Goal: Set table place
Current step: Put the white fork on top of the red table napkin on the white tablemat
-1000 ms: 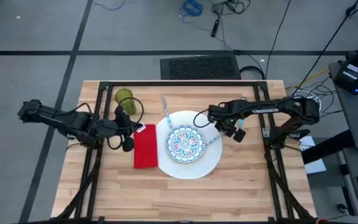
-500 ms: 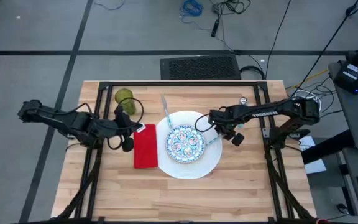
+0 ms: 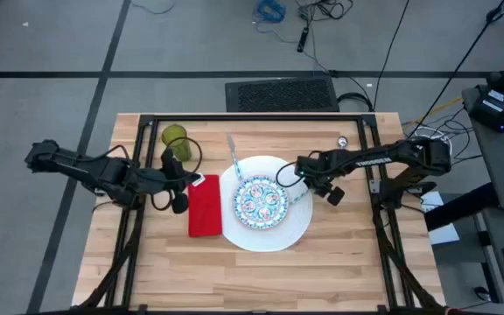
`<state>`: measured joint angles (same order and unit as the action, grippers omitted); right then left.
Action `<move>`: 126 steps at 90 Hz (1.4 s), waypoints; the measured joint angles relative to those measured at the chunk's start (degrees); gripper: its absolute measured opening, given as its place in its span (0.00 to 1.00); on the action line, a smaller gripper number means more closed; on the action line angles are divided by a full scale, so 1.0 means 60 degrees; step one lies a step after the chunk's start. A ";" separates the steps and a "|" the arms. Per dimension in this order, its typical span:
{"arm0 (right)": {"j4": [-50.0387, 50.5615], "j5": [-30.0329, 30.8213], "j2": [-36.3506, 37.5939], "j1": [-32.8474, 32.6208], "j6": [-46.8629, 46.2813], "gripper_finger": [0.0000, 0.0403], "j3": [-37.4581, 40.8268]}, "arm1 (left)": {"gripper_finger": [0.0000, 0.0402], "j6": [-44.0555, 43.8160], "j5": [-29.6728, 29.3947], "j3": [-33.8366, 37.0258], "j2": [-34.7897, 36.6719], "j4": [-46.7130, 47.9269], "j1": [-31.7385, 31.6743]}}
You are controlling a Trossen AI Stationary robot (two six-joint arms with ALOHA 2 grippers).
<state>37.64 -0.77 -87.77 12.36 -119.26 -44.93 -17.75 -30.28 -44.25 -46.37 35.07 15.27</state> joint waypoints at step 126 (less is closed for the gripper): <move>-0.0239 0.0407 -0.0022 0.0404 0.0419 0.18 -0.0146 | 0.00 -0.0246 0.0080 0.0000 -0.0339 0.0022 0.0003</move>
<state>36.21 1.67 -87.90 14.79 -116.75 -45.80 -19.22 -29.80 -44.25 -48.40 35.20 15.29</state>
